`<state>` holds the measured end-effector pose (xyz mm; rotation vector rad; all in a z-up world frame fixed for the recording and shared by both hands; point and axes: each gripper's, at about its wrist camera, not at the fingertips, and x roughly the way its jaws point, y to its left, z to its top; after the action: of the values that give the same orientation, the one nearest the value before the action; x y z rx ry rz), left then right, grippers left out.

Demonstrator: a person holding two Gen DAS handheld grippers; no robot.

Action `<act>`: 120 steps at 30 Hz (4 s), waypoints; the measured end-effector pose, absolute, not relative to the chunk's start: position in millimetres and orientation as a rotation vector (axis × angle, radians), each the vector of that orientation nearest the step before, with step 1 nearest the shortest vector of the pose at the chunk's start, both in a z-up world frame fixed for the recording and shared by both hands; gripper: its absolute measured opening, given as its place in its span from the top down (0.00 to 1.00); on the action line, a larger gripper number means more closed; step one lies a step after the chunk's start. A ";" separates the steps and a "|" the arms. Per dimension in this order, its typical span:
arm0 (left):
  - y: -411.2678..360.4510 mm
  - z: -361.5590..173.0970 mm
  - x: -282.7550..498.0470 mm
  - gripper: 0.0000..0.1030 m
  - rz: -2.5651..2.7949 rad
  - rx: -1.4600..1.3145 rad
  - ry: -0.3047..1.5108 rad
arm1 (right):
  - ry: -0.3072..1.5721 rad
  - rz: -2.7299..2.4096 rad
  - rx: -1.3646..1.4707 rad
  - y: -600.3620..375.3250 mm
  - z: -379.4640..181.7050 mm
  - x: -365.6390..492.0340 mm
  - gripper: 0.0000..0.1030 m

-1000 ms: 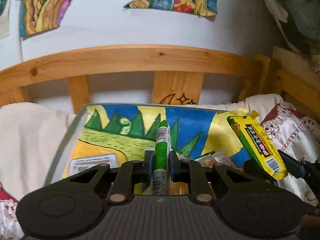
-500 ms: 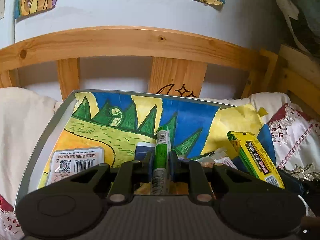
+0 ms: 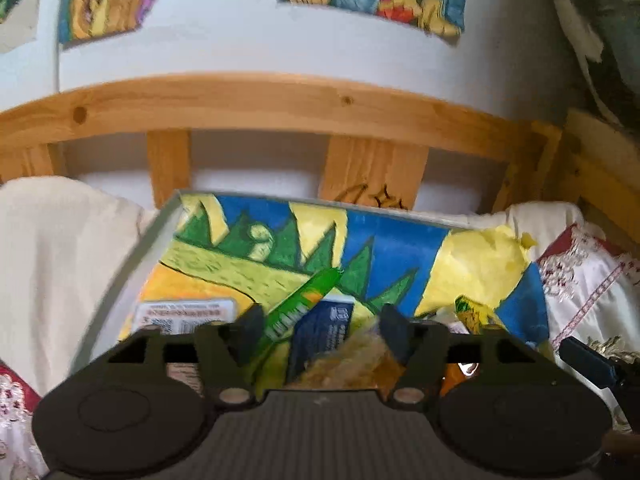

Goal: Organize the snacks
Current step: 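Open the left tool over the tray while the right releases the wafer bar, then withdraw both open tools from the tray toward the mandarin and brown snack, then grasp the brown wrapped snack with the left tool while the right grasps the mandarin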

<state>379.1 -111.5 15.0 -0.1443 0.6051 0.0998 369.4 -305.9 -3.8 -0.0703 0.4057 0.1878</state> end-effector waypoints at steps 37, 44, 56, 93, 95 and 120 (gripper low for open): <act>-9.7 65.1 115.0 0.00 0.303 -0.159 0.437 | 0.112 0.359 -0.029 -279.7 51.2 151.4 0.01; -1.4 51.5 84.6 0.01 0.294 -0.122 0.453 | 0.135 0.399 -0.068 -266.2 43.7 115.0 0.01; -2.3 42.0 44.7 0.00 0.247 0.001 0.397 | 0.236 0.431 -0.131 -246.4 21.2 76.1 0.01; 18.2 20.9 56.2 0.00 0.305 0.078 0.672 | 0.418 0.594 -0.313 -207.8 5.1 105.1 0.01; 20.1 21.9 68.3 0.00 0.301 0.105 0.671 | 0.416 0.612 -0.315 -201.3 4.2 121.2 0.01; 60.8 -18.8 175.4 0.00 0.381 0.077 0.867 | 0.564 0.733 -0.266 -127.3 -69.5 267.9 0.24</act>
<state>175.4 60.8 -18.8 0.0774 0.8666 0.3809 267.9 -127.3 -69.5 -0.2658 0.5642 0.7329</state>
